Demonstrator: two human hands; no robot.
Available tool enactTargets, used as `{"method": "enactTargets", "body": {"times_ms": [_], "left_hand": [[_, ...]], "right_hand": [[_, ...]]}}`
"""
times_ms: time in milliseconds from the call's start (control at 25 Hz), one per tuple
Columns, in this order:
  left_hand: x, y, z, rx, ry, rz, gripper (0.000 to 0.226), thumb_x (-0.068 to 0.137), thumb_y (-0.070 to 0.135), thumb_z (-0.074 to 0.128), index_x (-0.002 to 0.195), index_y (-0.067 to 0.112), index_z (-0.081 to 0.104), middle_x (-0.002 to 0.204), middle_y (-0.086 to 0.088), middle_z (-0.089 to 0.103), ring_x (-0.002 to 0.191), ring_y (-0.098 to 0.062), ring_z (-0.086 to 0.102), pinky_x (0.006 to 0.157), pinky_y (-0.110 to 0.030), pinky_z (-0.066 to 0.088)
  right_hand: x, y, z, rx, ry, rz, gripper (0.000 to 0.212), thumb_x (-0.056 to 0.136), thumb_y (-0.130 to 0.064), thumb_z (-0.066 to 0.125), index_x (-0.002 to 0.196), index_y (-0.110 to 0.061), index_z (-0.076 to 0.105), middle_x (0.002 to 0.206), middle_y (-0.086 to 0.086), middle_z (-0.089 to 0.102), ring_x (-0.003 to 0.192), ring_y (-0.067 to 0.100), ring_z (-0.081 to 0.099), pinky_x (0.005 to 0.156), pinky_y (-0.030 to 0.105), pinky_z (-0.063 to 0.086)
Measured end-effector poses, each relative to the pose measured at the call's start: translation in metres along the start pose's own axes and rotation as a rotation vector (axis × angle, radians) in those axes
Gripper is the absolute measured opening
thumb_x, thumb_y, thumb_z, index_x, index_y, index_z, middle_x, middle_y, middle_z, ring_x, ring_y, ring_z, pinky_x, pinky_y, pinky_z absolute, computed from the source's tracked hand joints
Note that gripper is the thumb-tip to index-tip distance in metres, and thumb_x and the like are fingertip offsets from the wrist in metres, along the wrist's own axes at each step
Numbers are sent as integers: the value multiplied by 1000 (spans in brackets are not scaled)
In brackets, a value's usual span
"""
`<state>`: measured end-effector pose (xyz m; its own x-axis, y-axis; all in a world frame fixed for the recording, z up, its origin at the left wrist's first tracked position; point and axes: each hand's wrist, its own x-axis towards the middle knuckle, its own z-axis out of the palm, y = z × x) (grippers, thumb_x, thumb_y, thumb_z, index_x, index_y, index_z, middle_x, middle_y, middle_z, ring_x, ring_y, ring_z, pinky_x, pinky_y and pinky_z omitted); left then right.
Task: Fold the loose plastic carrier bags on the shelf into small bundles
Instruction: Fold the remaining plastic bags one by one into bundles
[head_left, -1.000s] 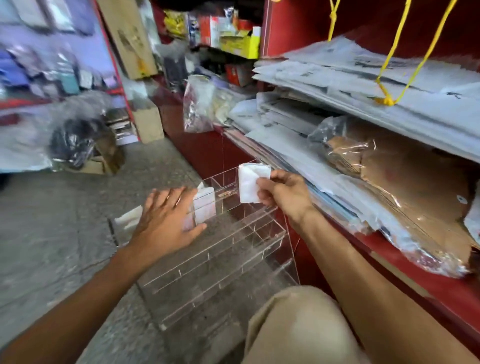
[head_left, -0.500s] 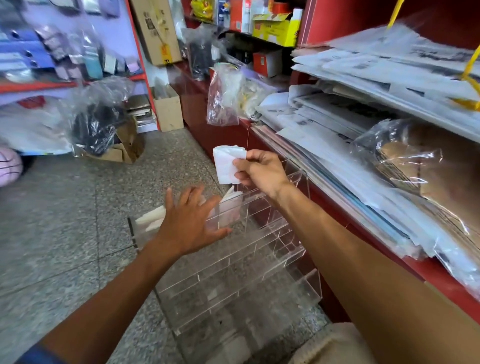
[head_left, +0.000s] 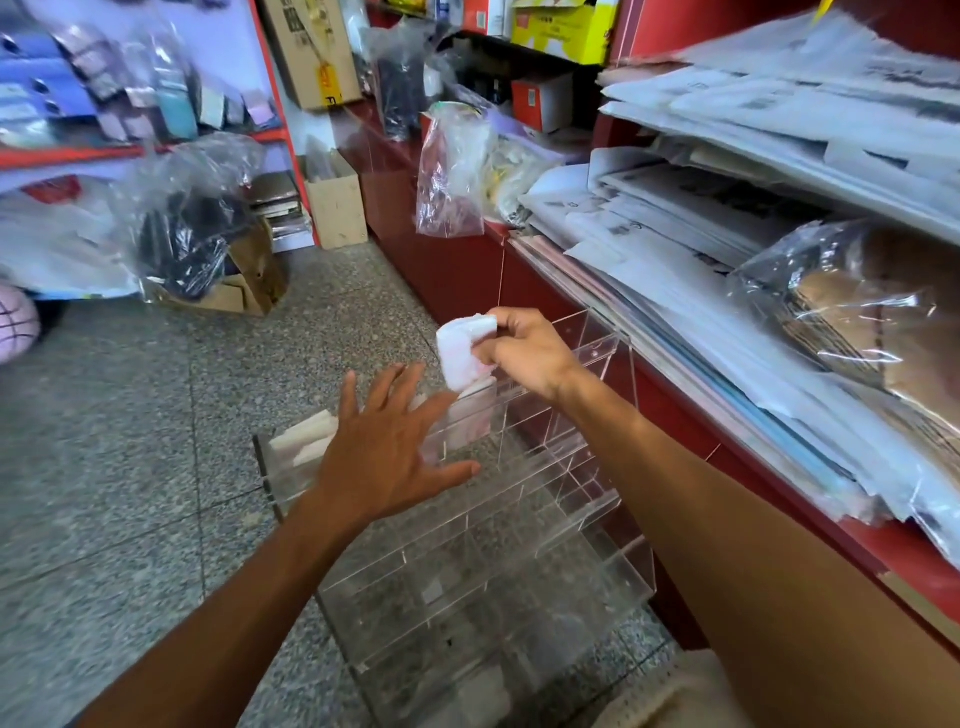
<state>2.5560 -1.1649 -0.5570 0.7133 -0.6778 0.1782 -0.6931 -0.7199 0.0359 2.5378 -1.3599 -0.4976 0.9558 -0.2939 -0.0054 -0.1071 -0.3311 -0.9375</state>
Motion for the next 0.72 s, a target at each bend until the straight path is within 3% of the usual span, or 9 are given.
{"method": "enactTargets", "body": {"times_ms": [160,320,480,600,720], "left_hand": [[-2,2,-1,-3,6,4,94,68,94,17,148,45,21,162,-5,16,150,-26,8,116,-60,-1],[-1,3,-2,0,14,7,95,68,95,17,148,44,21,162,-5,18,149,-27,12,116,-61,2],[-2,3,-3,-35,24,6,94,69,94,24,146,40,26,162,2,18,149,-22,14,117,-58,4],[-3,3,-3,-69,48,7,94,68,94,27,144,38,27,157,5,29,145,-19,23,117,-59,10],[-2,9,-7,-61,13,-5,104,66,94,20,150,34,19,158,4,26,147,-21,20,118,-59,4]], "right_hand": [[-5,-2,4,3,-129,-2,22,79,18,60,89,-2,63,69,2,58,54,-5,53,58,9,43],[-1,3,8,-193,-12,49,21,77,-5,67,92,-20,67,84,-1,67,75,12,61,67,24,48],[-18,0,-4,-350,29,36,29,86,-6,60,110,-21,64,102,-6,63,92,12,61,79,21,49],[-36,-3,-7,-423,-23,-13,32,89,-8,57,118,-21,61,102,-7,60,84,9,60,66,16,46],[-59,-4,-17,-502,-50,-56,30,92,-12,57,121,-21,57,107,-3,63,76,10,62,65,25,54]]}}
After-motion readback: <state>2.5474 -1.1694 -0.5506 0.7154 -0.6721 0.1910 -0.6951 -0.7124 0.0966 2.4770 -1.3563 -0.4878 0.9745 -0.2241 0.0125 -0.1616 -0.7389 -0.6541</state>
